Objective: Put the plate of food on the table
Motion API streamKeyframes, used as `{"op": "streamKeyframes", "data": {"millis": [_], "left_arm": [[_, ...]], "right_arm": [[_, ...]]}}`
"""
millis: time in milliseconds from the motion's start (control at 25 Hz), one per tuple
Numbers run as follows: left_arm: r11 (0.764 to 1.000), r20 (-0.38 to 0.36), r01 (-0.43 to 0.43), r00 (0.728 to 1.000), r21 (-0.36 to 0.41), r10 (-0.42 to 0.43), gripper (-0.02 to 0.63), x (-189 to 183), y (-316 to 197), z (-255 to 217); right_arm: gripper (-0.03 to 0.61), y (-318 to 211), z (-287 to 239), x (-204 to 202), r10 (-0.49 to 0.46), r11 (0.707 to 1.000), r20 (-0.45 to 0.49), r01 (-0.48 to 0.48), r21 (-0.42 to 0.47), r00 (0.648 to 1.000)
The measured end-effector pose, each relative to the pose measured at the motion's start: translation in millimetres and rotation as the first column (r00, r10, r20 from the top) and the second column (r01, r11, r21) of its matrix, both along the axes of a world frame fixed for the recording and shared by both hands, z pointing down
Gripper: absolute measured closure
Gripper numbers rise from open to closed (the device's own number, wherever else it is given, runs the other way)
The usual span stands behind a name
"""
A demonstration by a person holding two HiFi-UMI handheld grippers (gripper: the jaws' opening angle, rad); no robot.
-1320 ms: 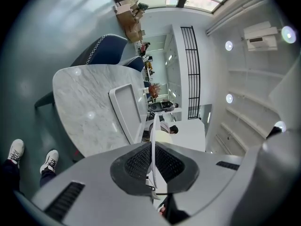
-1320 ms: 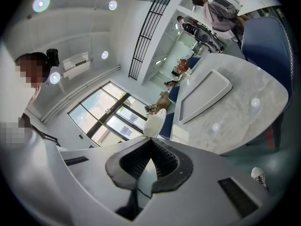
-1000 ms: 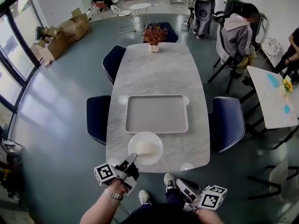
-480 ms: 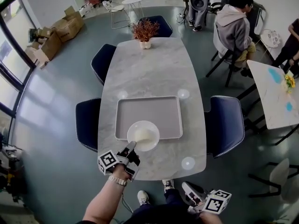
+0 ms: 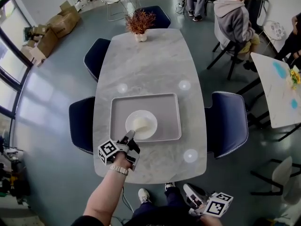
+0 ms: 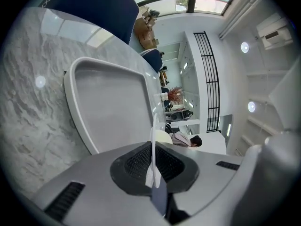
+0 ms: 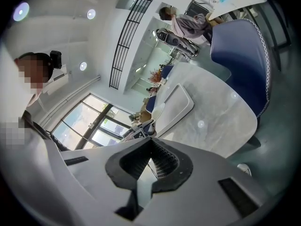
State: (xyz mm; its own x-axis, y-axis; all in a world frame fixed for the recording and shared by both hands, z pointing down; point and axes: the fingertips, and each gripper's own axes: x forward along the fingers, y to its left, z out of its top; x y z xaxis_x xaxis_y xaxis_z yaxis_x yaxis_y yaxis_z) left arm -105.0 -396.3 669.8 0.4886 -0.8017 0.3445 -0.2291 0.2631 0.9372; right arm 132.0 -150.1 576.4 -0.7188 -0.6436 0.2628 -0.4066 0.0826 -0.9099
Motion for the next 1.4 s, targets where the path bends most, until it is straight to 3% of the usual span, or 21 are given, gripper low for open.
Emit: {"op": "streamKeyframes", "data": {"millis": [360, 1400], "left_arm": [[0.997, 0.059, 0.024, 0.998, -0.077, -0.019, 0.595, 5, -30, 28], [0.983, 0.125, 0.045, 0.992, -0.179, -0.023, 0.595, 7, -61, 54]], "right_arm": [[0.568, -4, 10, 9, 0.035, 0.999, 0.027, -0.034, -0.026, 0.999], [0.568, -1, 16, 32, 0.094, 0.995, 0.042, -0.093, -0.044, 0.995]]}}
